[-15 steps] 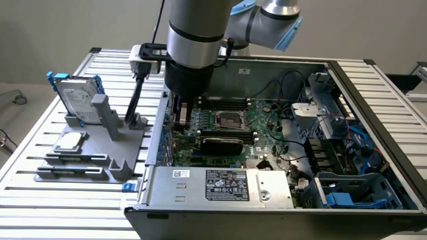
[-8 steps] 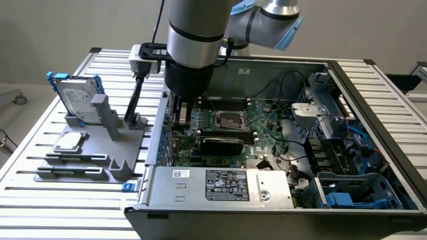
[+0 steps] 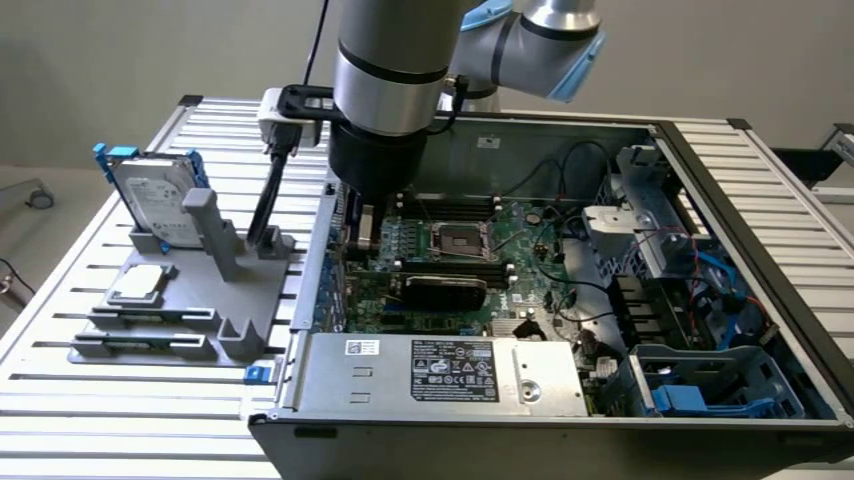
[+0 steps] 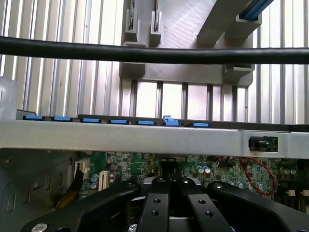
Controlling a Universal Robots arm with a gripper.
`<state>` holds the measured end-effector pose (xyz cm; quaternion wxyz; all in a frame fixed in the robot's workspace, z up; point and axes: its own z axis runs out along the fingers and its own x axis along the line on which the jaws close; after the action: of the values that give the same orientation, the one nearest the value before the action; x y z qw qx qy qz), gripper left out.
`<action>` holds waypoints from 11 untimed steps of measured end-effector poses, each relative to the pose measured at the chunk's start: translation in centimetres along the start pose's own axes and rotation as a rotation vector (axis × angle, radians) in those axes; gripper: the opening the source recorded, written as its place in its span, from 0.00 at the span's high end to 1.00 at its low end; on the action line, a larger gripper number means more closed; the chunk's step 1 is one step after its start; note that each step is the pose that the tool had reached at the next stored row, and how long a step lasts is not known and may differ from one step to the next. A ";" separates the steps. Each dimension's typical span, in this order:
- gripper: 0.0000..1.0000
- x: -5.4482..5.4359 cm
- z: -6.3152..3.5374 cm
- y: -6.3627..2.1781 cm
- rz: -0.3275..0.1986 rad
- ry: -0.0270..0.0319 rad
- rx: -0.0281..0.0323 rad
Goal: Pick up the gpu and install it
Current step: 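Press down on the gpu until it lock into place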
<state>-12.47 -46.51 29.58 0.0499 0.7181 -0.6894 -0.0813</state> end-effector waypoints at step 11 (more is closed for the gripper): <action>0.89 0.0 0.01 0.08 0.014 -0.0026 -0.0011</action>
<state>-12.54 -46.51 29.58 0.0500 0.7130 -0.6945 -0.0822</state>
